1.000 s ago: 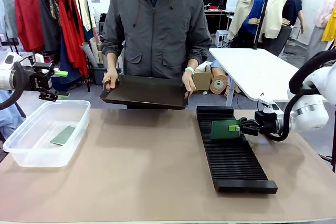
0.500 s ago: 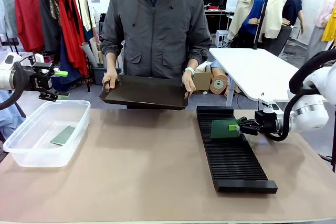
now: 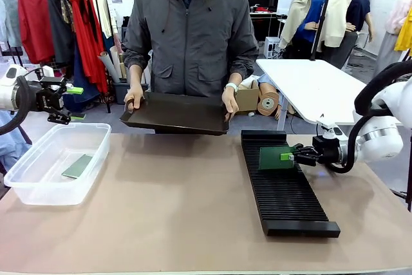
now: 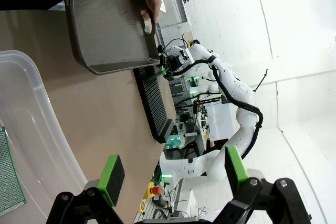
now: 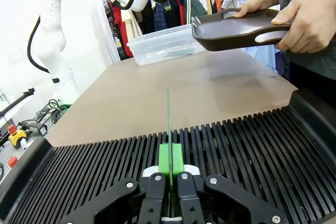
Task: Sort PCBs into racks and boxes based on the side picked up.
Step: If the short side of the Blank PCB is picked up, insert it into the PCB Rack ; if the long side is picked up, place it in the Organizing box.
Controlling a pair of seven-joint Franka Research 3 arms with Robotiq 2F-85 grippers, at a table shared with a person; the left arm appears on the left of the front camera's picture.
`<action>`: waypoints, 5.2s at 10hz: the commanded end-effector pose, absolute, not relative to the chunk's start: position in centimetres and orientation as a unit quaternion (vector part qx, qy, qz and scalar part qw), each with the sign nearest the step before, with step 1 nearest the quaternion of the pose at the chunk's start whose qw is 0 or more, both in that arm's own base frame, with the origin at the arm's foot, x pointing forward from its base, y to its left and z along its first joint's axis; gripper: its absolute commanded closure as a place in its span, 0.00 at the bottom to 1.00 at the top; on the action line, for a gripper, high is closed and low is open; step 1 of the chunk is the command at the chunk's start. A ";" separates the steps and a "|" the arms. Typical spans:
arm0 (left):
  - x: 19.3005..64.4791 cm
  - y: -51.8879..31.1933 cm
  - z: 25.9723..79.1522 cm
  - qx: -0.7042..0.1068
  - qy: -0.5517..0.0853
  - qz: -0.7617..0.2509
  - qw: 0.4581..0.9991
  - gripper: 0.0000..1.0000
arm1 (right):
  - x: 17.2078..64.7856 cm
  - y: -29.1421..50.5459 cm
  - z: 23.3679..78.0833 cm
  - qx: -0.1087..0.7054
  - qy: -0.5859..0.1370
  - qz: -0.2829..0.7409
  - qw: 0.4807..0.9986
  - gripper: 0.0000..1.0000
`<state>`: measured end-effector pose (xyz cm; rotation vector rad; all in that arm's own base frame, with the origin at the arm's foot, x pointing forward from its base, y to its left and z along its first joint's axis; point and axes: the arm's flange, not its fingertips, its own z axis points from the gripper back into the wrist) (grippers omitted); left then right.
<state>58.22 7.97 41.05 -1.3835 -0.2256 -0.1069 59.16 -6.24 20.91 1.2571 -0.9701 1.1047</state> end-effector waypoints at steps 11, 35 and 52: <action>58.0 7.9 41.3 -0.635 -0.099 -0.047 0.765 0.00 | 58.9 -6.3 20.8 0.537 -0.411 0.469 0.568 1.00; 58.0 7.9 41.3 -0.635 -0.099 -0.047 0.765 0.00 | 58.4 -6.1 19.8 0.498 -0.402 0.465 0.612 1.00; 58.0 7.9 41.3 -0.635 -0.099 -0.047 0.765 0.00 | 57.2 -6.1 21.3 0.509 -0.411 0.460 0.600 0.92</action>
